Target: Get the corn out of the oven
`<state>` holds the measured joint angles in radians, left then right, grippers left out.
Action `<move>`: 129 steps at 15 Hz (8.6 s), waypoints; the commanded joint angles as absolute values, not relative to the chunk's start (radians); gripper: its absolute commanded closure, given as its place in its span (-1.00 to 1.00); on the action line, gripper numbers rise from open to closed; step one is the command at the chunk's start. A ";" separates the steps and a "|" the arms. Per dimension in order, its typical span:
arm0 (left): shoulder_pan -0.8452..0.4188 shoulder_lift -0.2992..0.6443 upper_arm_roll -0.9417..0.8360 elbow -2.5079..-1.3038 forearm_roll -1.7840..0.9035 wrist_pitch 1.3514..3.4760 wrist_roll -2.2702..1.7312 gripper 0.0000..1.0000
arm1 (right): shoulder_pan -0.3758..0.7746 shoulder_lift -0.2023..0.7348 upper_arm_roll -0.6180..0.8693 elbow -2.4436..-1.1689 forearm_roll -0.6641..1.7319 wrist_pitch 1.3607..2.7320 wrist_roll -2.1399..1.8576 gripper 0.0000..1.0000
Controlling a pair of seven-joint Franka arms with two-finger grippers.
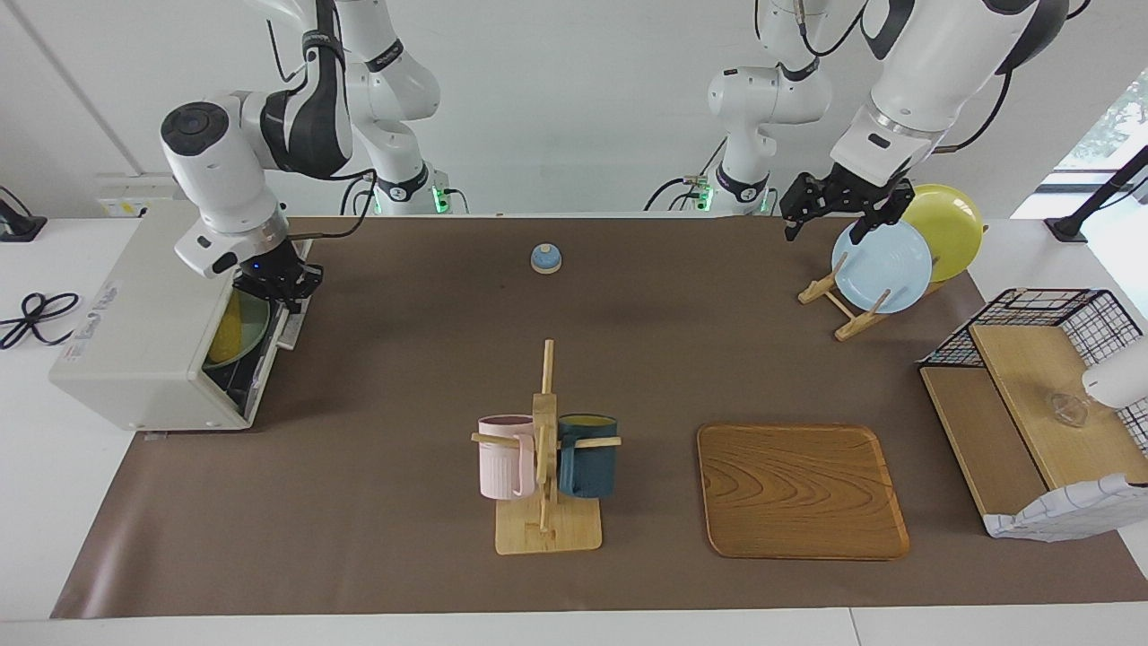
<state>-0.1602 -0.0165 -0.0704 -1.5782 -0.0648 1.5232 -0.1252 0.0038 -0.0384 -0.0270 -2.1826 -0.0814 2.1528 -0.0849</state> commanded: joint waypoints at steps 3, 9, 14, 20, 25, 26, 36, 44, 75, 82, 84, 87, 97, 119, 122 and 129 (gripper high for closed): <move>-0.170 -0.048 -0.063 -1.617 -0.057 1.563 -0.140 -1.00 | 0.009 0.075 -0.051 -2.212 -0.127 2.293 -0.032 1.00; -0.173 -0.048 -0.063 -1.618 -0.057 1.563 -0.141 -1.00 | 0.012 0.129 -0.049 -2.226 -0.123 2.361 -0.029 1.00; -0.170 -0.048 -0.063 -1.620 -0.057 1.566 -0.140 -1.00 | 0.034 0.127 -0.048 -2.235 -0.101 2.359 -0.006 1.00; -0.169 -0.048 -0.063 -1.621 -0.057 1.565 -0.138 -1.00 | 0.037 0.118 -0.035 -2.275 -0.069 2.396 0.032 1.00; -0.169 -0.048 -0.061 -1.621 -0.054 1.563 -0.132 -1.00 | 0.037 0.117 -0.017 -2.286 -0.064 2.410 0.067 1.00; -0.167 -0.048 -0.061 -1.621 -0.054 1.563 -0.130 -1.00 | 0.037 0.117 -0.015 -2.287 -0.064 2.411 0.075 1.00; -0.164 -0.048 -0.061 -1.623 -0.052 1.563 -0.129 -1.00 | 0.094 0.080 0.006 -2.116 -0.066 2.133 0.182 0.22; -0.164 -0.049 -0.061 -1.629 -0.052 1.563 -0.127 -1.00 | -0.037 0.011 0.006 -2.098 -0.195 1.982 0.036 0.21; -0.164 -0.049 -0.061 -1.628 -0.032 1.566 -0.130 -1.00 | 0.190 0.041 0.020 -2.005 -0.210 1.878 0.236 1.00; -0.160 -0.057 -0.055 -1.635 -0.032 1.562 -0.129 -1.00 | 0.461 0.147 0.020 -1.830 -0.155 1.761 0.607 1.00; -0.158 -0.064 -0.055 -1.652 -0.032 1.562 -0.132 -1.00 | 0.543 0.257 0.020 -1.723 -0.138 1.749 0.743 1.00; -0.160 -0.066 -0.055 -1.655 -0.032 1.568 -0.129 -1.00 | 0.658 0.470 0.020 -1.499 -0.132 1.718 0.960 1.00; -0.160 -0.066 -0.055 -1.655 -0.032 1.585 -0.129 -1.00 | 0.715 0.480 0.072 -1.609 -0.060 1.962 1.011 1.00; -0.434 -0.003 -0.064 -1.878 -0.038 1.811 -0.243 -1.00 | 0.223 0.152 0.060 -2.070 -0.276 1.957 0.606 1.00; -0.578 0.060 -0.064 -1.914 -0.038 1.936 -0.414 -1.00 | 0.152 0.137 0.060 -2.160 -0.302 2.080 0.575 1.00; -0.770 0.270 -0.061 -1.911 -0.041 2.167 -0.710 -1.00 | 0.038 0.155 0.060 -2.195 -0.304 2.181 0.431 1.00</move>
<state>-0.7293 0.2115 -0.0809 -1.9161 -0.0517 2.1040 -0.6417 0.0784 0.1758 0.0435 -2.1557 -0.2824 2.1360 0.4585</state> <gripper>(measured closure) 0.000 0.991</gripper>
